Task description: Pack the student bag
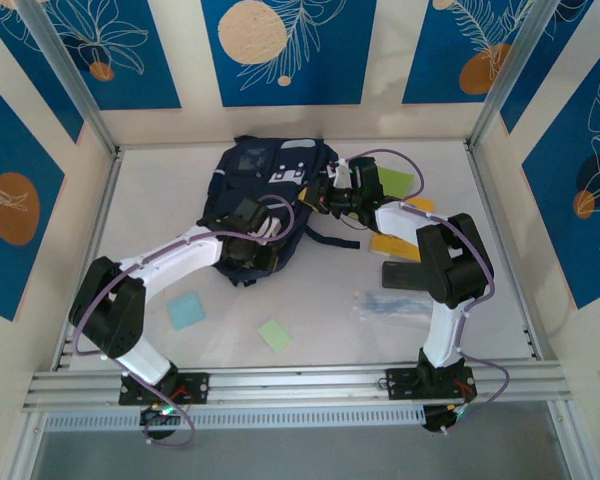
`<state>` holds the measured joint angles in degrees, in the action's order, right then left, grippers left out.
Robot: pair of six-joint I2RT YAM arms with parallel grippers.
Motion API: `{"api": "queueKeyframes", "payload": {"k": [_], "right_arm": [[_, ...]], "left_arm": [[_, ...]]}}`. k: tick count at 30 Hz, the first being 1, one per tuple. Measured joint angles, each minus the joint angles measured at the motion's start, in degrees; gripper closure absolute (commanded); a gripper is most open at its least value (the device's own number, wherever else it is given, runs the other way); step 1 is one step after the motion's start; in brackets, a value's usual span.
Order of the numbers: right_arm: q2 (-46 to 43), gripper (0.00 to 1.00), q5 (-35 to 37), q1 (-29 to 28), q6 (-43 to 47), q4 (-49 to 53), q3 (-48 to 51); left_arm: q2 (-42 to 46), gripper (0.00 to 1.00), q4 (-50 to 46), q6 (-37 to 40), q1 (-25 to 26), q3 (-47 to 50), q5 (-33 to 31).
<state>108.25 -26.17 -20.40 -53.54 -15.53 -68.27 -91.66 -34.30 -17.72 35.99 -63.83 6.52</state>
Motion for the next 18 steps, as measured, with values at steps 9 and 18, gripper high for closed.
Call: {"api": "queueKeyframes", "payload": {"k": [9, 18], "right_arm": [[0.0, 1.0, 0.0, 0.6, 0.2, 0.2, 0.0], [0.0, 1.0, -0.3, 1.1, 0.8, 0.3, 0.0]], "left_arm": [[-0.7, 1.0, -1.1, 0.2, 0.0, 0.0, 0.5], [-0.6, 1.0, -1.0, 0.2, -0.4, 0.0, 0.5]]}}
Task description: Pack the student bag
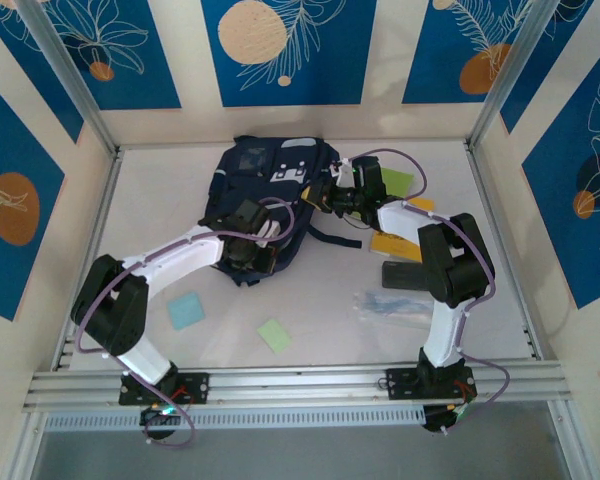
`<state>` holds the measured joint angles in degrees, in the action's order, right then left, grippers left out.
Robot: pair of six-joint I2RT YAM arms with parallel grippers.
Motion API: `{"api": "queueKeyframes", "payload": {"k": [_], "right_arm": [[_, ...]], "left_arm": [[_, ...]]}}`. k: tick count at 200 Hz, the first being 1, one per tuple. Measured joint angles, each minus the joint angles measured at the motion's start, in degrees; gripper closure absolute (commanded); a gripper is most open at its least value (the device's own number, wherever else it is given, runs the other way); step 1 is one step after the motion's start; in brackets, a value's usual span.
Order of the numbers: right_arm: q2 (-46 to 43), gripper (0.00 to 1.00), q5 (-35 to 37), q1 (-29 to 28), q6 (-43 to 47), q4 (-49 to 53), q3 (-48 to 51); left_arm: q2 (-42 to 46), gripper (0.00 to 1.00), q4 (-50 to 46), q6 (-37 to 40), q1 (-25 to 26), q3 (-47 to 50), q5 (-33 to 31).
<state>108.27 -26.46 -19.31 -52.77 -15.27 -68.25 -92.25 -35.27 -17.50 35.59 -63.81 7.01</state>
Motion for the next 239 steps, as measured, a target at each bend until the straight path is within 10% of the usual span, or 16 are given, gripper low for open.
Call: {"api": "queueKeyframes", "payload": {"k": [80, 119, 134, 239], "right_arm": [[0.0, 0.95, 0.0, 3.5, 6.3, 6.3, -0.7], [0.4, 0.15, -1.2, 4.7, 6.7, 10.1, -5.6], [0.0, 0.0, -1.0, 4.7, 6.7, 12.2, -6.3], [-33.3, 0.01, 10.3, -1.9, -2.4, 24.7, 18.7]], "left_arm": [[2.1, 1.0, -9.2, 3.7, -5.9, 0.3, -7.5], [5.1, 1.0, -8.6, 3.5, -6.5, 0.2, -1.9], [5.4, 1.0, -8.3, 2.4, -6.4, -0.8, 0.7], [4.2, 1.0, 1.9, -3.7, -1.9, -4.9, 9.5]]}}
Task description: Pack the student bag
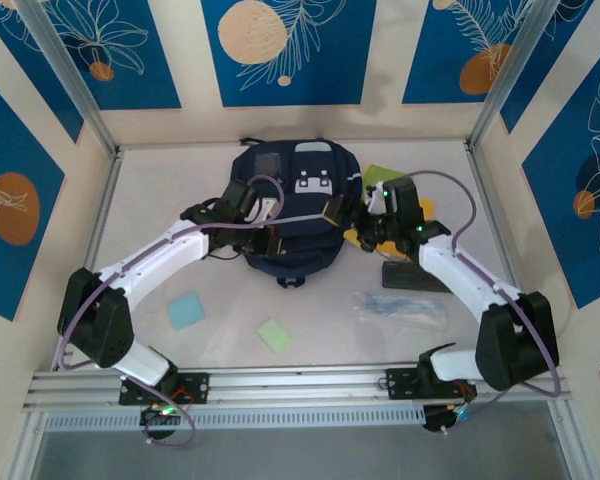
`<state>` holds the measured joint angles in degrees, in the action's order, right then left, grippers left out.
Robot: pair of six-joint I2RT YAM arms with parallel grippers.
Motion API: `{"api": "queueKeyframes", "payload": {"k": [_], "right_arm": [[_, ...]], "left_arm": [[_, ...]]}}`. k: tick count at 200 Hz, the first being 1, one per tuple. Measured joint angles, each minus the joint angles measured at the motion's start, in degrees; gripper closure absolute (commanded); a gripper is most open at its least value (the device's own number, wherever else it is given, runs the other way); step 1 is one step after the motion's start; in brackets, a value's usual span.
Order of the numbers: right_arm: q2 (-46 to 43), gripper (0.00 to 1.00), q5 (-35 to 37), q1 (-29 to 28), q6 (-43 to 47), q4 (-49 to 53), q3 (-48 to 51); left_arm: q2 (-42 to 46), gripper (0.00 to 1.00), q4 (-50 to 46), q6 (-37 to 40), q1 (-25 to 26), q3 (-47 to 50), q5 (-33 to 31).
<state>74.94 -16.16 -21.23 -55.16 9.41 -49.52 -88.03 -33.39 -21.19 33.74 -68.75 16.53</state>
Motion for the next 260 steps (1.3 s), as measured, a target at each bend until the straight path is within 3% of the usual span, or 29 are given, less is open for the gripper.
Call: {"api": "queueKeyframes", "payload": {"k": [47, 106, 150, 167, 172, 183, 206, 260], "right_arm": [[0.0, 0.01, 8.2, -8.5, -12.9, -5.4, 9.1], [5.2, 0.01, 18.7, -14.6, -29.1, -12.8, 10.2], [12.5, 0.02, 24.3, -18.3, -36.5, -12.5, 8.2], [15.1, 0.14, 26.4, -18.8, -38.4, -13.5, 7.7], [15.7, 0.25, 27.1, -18.8, -38.9, -13.7, 7.7], [16.7, 0.63, 28.4, -18.8, -39.7, -14.5, 7.7], [17.1, 1.0, 29.9, -18.8, -39.4, -15.0, 7.6], [13.5, 1.0, 30.8, -17.2, -30.9, -15.7, 9.5]], "left_arm": [[-0.5, 1.0, 4.7, -0.2, 0.2, 4.5, 0.0], [-0.1, 1.0, 11.6, -3.2, 1.6, 10.1, 0.4], [1.8, 1.0, 12.7, -3.8, 1.7, 11.8, 0.4], [2.6, 1.0, 13.6, -3.8, 1.8, 13.4, -0.1], [2.8, 1.0, 14.0, -3.8, 1.8, 14.0, -0.4], [3.3, 1.0, 15.1, -3.9, 1.8, 15.6, -1.4], [3.9, 1.0, 18.1, -4.0, 2.1, 18.5, -4.3], [6.9, 1.0, 24.6, -4.0, 0.6, 24.4, -19.5]]}}
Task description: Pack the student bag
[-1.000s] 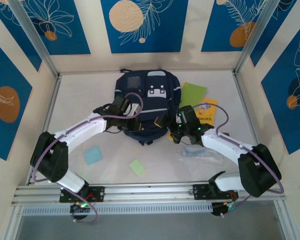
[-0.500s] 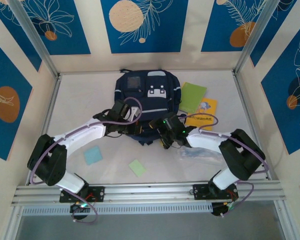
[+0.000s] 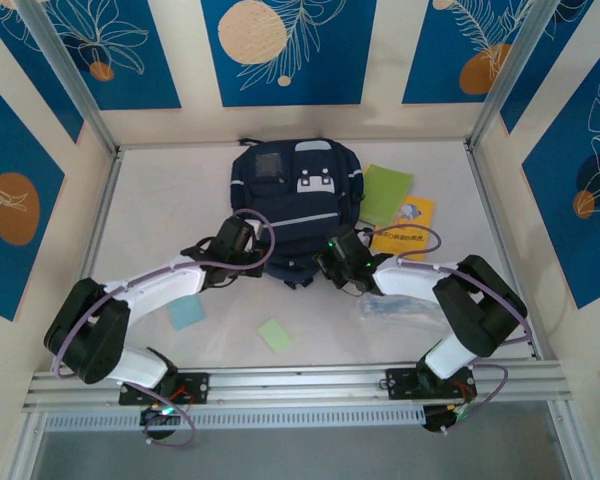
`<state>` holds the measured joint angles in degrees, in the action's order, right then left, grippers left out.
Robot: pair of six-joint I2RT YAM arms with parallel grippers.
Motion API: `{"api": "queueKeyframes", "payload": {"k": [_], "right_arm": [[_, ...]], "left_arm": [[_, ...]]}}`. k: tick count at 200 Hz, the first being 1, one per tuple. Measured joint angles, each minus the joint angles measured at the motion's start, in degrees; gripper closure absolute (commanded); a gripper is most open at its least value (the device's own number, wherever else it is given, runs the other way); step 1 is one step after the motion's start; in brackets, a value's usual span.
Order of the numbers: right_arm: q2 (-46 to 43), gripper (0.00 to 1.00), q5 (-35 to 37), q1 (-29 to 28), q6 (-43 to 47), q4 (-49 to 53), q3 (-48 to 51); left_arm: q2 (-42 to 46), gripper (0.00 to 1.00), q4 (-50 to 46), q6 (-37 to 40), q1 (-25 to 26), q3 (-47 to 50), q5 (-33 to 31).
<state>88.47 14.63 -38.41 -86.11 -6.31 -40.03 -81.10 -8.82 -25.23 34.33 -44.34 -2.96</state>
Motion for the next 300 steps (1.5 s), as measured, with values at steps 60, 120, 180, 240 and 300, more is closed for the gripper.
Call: {"api": "queueKeyframes", "payload": {"k": [60, 120, 180, 240, 300], "right_arm": [[-3.0, 1.0, -2.6, 1.6, 13.7, 1.3, -0.4], [-0.9, 0.55, -10.6, 6.1, 23.1, 1.5, -2.4], [-9.4, 0.36, -11.6, 6.5, 33.4, 12.0, -5.0], [-8.3, 0.34, -11.9, 9.8, 34.7, 11.7, -7.2], [4.6, 0.39, -13.6, 10.5, 29.8, 7.1, -9.5]], "left_arm": [[1.0, 1.0, 4.6, -0.4, -5.1, 0.7, -1.0], [1.0, 0.75, 6.2, -1.6, -1.7, -0.8, 12.4], [-1.6, 0.72, 5.6, -1.9, 1.2, -2.4, 14.1], [-3.8, 0.71, 5.0, -3.2, 2.1, -4.0, 14.0], [-5.4, 0.6, 5.7, -3.4, 5.7, -4.0, 13.9]]}}
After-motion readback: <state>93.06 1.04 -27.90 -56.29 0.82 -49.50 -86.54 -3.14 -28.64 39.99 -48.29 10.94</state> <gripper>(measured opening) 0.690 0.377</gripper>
